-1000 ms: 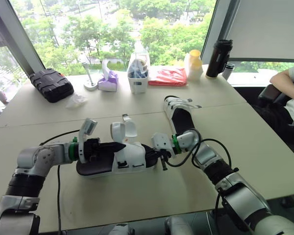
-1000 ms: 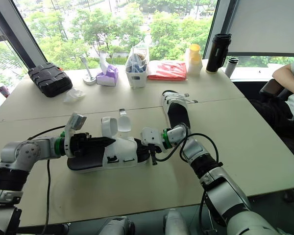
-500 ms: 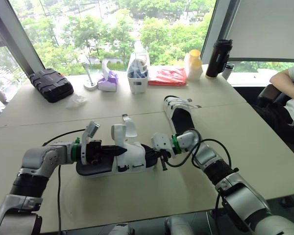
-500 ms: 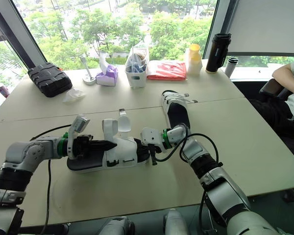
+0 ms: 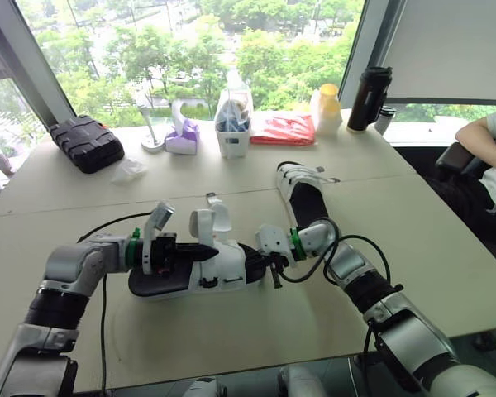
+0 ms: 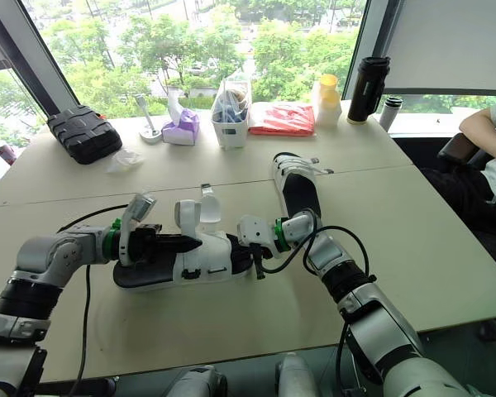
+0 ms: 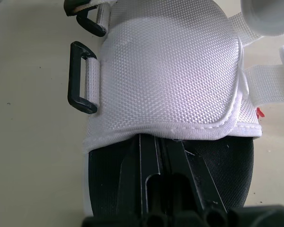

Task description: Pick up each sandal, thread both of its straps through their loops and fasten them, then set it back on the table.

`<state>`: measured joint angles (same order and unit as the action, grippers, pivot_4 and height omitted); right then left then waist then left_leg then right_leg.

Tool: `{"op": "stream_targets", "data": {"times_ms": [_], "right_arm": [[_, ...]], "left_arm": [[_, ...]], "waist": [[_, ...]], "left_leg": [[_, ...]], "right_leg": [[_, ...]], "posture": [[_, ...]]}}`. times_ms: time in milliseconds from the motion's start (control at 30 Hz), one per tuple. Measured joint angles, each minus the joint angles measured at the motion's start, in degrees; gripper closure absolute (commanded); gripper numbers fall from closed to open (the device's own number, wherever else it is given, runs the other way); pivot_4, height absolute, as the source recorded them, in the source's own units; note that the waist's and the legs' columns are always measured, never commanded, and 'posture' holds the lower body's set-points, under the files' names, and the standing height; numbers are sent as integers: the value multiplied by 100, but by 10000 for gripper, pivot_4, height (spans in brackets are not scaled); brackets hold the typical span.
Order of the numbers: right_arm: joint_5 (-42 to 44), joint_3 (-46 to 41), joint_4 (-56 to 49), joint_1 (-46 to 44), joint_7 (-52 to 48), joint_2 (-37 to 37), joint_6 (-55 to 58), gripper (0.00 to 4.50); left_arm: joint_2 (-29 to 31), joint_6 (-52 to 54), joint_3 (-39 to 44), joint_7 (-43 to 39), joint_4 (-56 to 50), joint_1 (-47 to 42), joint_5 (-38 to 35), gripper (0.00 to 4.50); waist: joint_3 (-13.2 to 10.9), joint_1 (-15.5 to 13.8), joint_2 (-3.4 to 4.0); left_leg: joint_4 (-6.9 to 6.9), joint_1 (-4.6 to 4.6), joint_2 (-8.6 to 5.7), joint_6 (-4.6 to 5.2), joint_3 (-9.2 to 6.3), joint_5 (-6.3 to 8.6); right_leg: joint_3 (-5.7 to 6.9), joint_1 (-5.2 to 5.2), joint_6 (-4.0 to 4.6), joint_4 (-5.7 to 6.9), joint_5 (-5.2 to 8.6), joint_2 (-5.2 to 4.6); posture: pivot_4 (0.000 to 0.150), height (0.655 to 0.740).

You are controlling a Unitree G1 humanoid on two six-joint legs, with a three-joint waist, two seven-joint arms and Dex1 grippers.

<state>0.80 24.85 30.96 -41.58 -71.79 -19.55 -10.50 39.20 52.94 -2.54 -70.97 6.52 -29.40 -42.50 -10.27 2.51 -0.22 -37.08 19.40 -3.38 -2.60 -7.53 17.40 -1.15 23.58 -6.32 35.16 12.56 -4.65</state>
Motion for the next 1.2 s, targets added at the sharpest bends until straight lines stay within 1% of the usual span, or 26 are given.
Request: {"op": "stream_targets", "data": {"times_ms": [133, 467, 767, 1200], "right_arm": [[0, 14, -27, 3, 5, -1, 1, 45000], [-3, 15, -39, 6, 5, -1, 8, 45000], [-7, 18, -46, 11, 15, -1, 8, 45000], [-8, 23, -90, 41, 42, -2, 10, 45000]], "left_arm": [[-9, 1, 129, 16, 104, -129, 2, 44429], [5, 129, 134, -115, 158, -136, 20, 44429], [2, 564, 378, -108, 158, -218, -288, 44429], [27, 598, 338, -175, 3, -106, -286, 44429]], "waist": [[-1, 0, 1], [-2, 0, 0], [-2, 3, 0], [-2, 3, 0]], "left_leg": [[2, 1, 0, 0, 0, 0], [3, 2, 0, 0, 1, 0], [3, 2, 0, 0, 0, 0], [4, 2, 0, 0, 0, 0]], "right_leg": [[0, 2, -1, 0, -1, 0], [0, 3, -1, -1, -1, 0], [0, 3, -2, -1, -1, 0], [0, 4, -2, -1, -1, 0]], "posture": [[1500, 7400], [1500, 7400], [1500, 7400], [1500, 7400]]}}
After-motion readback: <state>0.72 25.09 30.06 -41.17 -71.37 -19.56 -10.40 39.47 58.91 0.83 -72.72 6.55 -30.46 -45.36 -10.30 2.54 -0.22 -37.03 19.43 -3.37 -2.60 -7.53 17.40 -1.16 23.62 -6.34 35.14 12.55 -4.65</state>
